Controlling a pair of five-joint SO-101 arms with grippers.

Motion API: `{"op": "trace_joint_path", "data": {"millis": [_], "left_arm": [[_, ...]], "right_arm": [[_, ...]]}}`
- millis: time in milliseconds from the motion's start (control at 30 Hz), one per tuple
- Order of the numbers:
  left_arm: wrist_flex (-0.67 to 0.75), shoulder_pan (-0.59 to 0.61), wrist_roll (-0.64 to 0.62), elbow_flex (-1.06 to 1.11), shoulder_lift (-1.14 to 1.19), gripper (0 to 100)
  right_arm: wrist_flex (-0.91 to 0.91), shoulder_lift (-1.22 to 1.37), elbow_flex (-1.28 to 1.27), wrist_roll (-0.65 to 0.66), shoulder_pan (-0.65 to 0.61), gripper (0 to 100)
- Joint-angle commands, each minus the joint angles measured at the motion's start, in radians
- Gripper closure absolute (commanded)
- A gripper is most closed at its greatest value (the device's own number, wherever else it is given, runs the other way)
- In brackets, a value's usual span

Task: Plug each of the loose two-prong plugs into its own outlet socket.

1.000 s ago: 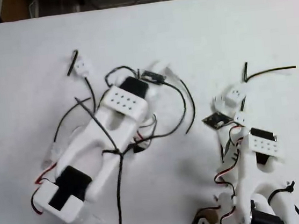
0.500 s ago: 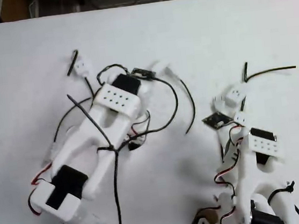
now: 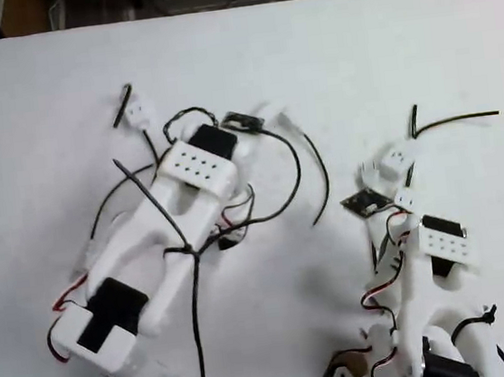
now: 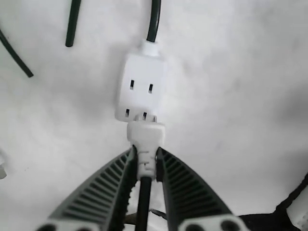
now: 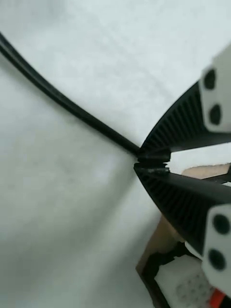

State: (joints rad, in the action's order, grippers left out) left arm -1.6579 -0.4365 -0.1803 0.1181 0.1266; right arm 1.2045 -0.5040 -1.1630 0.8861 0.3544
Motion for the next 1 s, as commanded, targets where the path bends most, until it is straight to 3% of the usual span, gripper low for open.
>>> {"op": "trace_joint_path", "data": {"millis": [0, 500, 667, 967], "left_arm": [[-0.005, 0.030, 0.037, -0.006, -0.016, 98], [-0.012, 0.077, 0.127, -0.021, -0.016, 98], [-0.112, 0.084, 0.308, -0.143, -0.016, 98], [-0.080, 0.096, 0.298, -0.112, -0.008, 98]], "right_arm": [[-0.015, -0.005, -0.002, 0.003, 0.007, 97.8], [-0.015, -0.005, -0.002, 0.003, 0.007, 97.8], [-0.015, -0.005, -0.002, 0.003, 0.007, 97.8], [-0.015, -0.005, -0.002, 0.003, 0.007, 97.8]]}}
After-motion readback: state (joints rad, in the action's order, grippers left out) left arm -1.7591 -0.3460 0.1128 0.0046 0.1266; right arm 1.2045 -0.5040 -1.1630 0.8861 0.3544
